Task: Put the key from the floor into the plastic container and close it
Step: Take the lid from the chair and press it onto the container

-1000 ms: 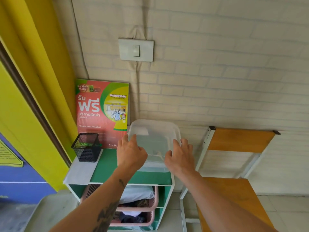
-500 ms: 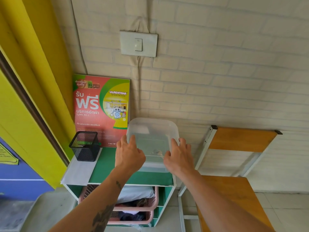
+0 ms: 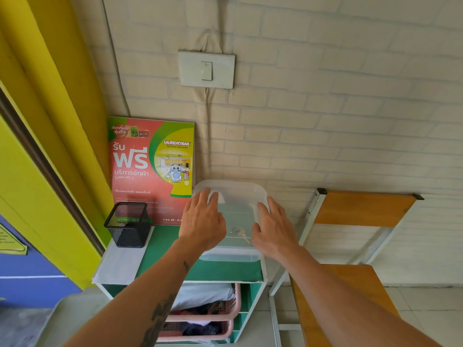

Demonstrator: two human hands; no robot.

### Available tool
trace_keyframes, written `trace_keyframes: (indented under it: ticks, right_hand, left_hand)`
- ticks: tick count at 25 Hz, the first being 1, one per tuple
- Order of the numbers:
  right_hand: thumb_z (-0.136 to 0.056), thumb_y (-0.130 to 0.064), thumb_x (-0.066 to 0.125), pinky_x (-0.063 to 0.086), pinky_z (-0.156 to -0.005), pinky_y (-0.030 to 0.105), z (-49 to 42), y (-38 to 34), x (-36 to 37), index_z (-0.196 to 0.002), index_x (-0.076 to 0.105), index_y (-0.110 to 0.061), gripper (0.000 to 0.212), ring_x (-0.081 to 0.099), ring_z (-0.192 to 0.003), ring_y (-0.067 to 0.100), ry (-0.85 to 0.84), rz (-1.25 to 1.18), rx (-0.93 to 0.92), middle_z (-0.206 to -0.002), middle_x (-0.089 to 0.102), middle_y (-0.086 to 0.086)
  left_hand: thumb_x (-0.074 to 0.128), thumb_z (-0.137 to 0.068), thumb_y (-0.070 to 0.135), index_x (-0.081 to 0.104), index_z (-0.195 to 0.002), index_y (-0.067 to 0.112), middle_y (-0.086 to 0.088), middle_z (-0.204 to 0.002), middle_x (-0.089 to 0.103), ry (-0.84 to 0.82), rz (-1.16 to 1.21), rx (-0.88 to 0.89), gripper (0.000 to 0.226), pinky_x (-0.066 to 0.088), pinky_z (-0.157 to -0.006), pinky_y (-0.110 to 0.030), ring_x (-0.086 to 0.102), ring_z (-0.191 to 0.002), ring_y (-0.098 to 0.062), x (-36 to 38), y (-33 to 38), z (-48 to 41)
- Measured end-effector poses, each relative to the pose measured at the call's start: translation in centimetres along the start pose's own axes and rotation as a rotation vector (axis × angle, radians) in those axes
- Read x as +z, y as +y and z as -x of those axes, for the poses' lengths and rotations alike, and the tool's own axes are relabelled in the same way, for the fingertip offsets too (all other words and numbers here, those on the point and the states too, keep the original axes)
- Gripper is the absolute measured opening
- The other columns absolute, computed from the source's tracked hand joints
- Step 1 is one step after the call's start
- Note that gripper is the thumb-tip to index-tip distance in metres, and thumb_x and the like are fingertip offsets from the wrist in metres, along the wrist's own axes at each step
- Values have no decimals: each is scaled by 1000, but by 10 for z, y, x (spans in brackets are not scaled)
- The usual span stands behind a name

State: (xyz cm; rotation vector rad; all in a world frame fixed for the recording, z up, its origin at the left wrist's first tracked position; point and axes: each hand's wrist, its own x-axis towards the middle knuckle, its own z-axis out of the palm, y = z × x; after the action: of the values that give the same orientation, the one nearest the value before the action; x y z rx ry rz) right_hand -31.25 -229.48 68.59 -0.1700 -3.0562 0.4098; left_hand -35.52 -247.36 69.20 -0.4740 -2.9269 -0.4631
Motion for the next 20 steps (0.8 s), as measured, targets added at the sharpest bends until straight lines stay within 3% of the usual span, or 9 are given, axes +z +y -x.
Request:
trace_keyframes:
  ticks: [4,9,20]
  right_hand:
    - [-100,-35,34,8,-123,42,-16,-5,1,-155,2,-10,68,-8,-151,26,-23,24,-86,-164,-12,12]
    - [-98,-52,28,0,-122,44,-35,4,10,-154,-10,-10,79,-19,-149,24,-132,77,-97,-161,-23,12]
    - [-97,-59,26,-11,-113,31,-40,11,18,-154,-12,-12,83,-26,-146,16,-167,64,-96,-160,-27,4]
  left_hand:
    - [29,-96,38,22,-152,8,-13,-164,17,-66,-128,157,64,12,-124,-44,14,-151,-29,7,-9,-19]
    - [20,-96,50,6,-155,7,-12,-166,-2,-195,-208,156,75,2,-124,-44,-4,-153,-27,16,-22,-27]
    - [15,-95,57,-3,-155,8,-11,-165,-11,-275,-236,105,80,-4,-124,-41,-13,-152,-24,27,-29,-32]
